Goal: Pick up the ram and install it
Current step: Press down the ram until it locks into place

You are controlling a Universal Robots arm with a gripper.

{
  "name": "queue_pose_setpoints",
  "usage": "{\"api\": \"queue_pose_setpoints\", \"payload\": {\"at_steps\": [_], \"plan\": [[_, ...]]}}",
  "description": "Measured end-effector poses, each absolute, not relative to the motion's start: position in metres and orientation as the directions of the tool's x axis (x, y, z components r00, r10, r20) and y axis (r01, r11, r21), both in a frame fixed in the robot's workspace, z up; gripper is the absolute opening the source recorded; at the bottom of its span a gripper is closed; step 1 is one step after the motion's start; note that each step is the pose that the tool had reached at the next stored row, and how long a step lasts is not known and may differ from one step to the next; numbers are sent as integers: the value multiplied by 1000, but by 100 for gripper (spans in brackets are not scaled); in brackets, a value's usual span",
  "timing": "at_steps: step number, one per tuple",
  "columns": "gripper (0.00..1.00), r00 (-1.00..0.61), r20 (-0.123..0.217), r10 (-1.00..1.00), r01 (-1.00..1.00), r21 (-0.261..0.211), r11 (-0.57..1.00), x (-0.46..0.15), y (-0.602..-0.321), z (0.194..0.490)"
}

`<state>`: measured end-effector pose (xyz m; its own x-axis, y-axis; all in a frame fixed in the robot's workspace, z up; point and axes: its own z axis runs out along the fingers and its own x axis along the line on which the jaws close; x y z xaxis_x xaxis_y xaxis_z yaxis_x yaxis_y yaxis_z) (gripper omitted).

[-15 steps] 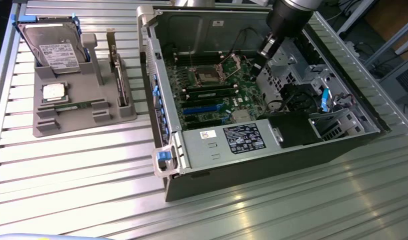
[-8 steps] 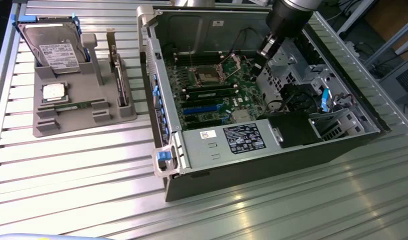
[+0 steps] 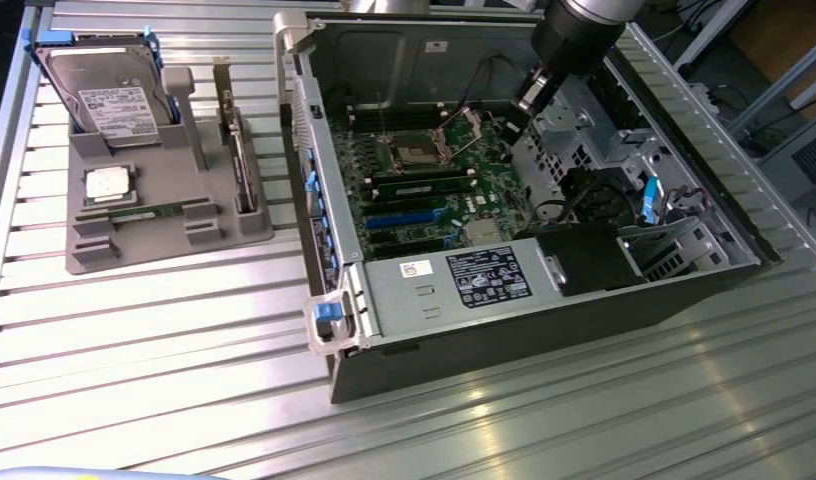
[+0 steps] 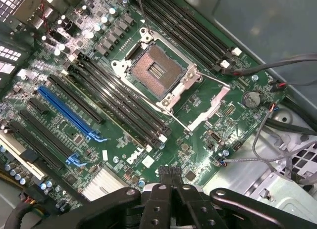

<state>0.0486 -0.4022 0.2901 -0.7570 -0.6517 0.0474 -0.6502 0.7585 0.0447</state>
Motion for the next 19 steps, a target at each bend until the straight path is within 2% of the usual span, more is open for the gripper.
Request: {"api": "queue_pose_setpoints", "payload": {"at_steps": [19], "plan": [[10, -975, 47, -217, -215, 45, 976, 49, -402, 288]]}}
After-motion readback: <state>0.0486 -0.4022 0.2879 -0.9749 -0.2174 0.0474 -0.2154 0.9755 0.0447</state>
